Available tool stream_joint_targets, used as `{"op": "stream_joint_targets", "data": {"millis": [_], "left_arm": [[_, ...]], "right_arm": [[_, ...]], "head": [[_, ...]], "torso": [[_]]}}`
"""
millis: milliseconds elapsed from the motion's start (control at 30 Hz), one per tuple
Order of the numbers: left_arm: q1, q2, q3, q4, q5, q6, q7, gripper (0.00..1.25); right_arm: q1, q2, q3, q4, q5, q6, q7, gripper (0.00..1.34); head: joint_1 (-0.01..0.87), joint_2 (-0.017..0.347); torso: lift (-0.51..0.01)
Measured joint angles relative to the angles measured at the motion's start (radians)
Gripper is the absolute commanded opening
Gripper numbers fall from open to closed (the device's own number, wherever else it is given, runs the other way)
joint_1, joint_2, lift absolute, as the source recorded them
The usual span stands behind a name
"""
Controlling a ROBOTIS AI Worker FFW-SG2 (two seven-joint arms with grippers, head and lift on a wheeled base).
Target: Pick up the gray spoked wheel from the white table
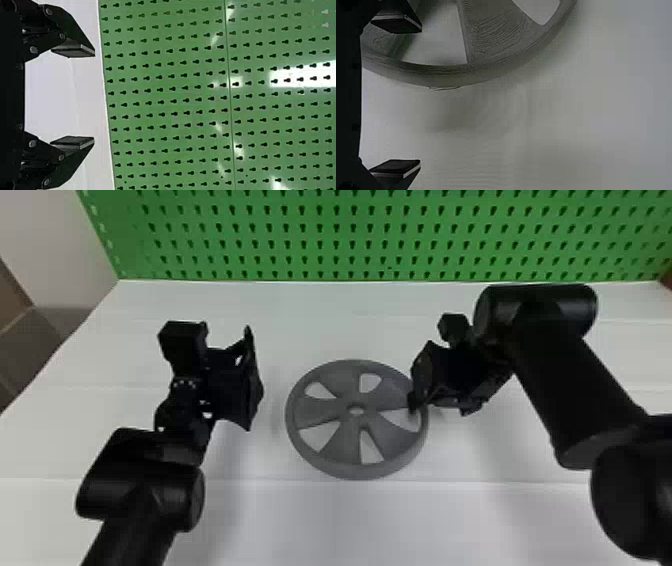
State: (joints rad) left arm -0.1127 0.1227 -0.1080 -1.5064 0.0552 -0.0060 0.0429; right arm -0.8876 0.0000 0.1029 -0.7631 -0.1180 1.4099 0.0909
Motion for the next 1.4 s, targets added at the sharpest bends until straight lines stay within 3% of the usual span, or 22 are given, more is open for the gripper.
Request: {"op": "stream_joint_targets", "data": {"millis": [467,1400], "left_arm": [[-0.004,0.000,0.000,0.000,0.000,0.001,0.000,0.77],[-0.005,0.000,-0.002,0.000,0.001,0.000,0.000,0.77]], "right_arm": [[-0.007,0.000,0.073,0.049,-0.128,-0.053,-0.095,1.22],[-0.016,0.000,0.095,0.102,-0.181,-0.092,-0.142,1.21]], "head": [[0.782,0.057],[0.782,0.057]], "torso": [[-0.097],[-0.097]]}}
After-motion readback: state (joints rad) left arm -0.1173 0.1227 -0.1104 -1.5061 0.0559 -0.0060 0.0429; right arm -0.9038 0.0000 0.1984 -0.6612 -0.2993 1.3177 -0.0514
